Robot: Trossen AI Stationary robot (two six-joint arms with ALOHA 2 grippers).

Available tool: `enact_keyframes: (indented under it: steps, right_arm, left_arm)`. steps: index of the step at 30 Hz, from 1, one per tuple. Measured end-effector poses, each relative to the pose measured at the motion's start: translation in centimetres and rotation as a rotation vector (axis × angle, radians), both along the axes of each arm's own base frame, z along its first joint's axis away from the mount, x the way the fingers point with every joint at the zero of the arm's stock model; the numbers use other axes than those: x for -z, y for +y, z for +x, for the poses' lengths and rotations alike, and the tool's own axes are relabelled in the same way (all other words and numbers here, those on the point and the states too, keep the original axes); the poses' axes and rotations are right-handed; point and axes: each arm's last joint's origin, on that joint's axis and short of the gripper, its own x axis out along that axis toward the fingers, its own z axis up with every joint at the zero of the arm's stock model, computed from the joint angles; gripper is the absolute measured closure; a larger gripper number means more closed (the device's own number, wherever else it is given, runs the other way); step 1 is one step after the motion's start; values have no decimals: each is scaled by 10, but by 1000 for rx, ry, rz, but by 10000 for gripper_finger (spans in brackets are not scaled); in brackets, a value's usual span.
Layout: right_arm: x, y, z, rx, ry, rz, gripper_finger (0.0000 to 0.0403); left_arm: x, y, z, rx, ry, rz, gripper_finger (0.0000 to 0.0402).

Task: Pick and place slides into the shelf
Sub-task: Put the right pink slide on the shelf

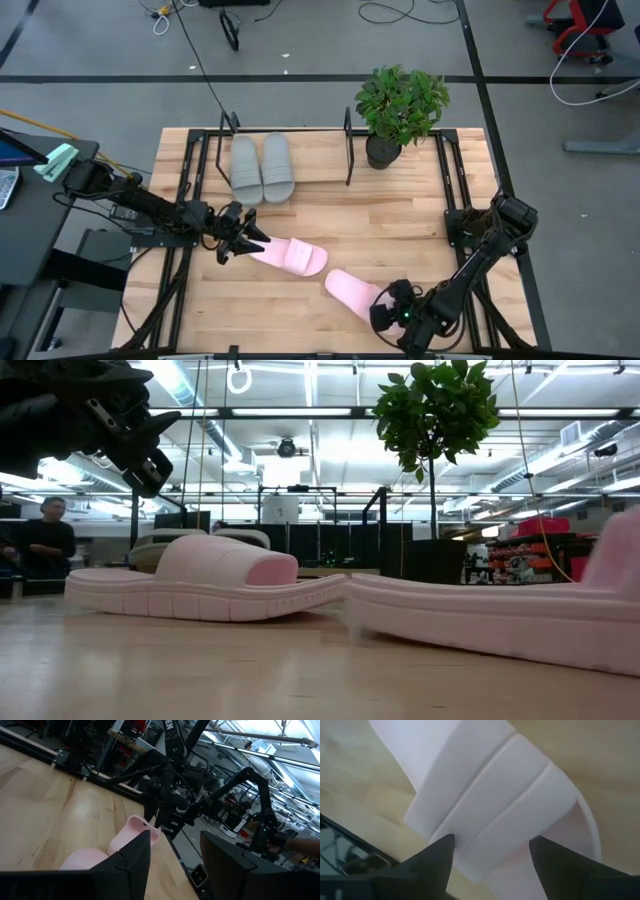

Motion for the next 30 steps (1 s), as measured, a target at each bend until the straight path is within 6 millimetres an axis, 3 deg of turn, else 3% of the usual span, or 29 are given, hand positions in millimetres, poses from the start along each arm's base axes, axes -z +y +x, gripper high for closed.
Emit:
enact_keyframes:
  steps: [22,26,30]
  right_arm:
    - [1,-17,0,119,-226,-324,177]
    - [2,-28,3,137,-197,-387,214]
    - [5,-41,10,135,-164,-443,290]
  left_arm:
    - [0,0,0,0,0,-1,225]
    - [0,0,0,0,0,-1,224]
    - [0,0,0,0,2,-5,229]
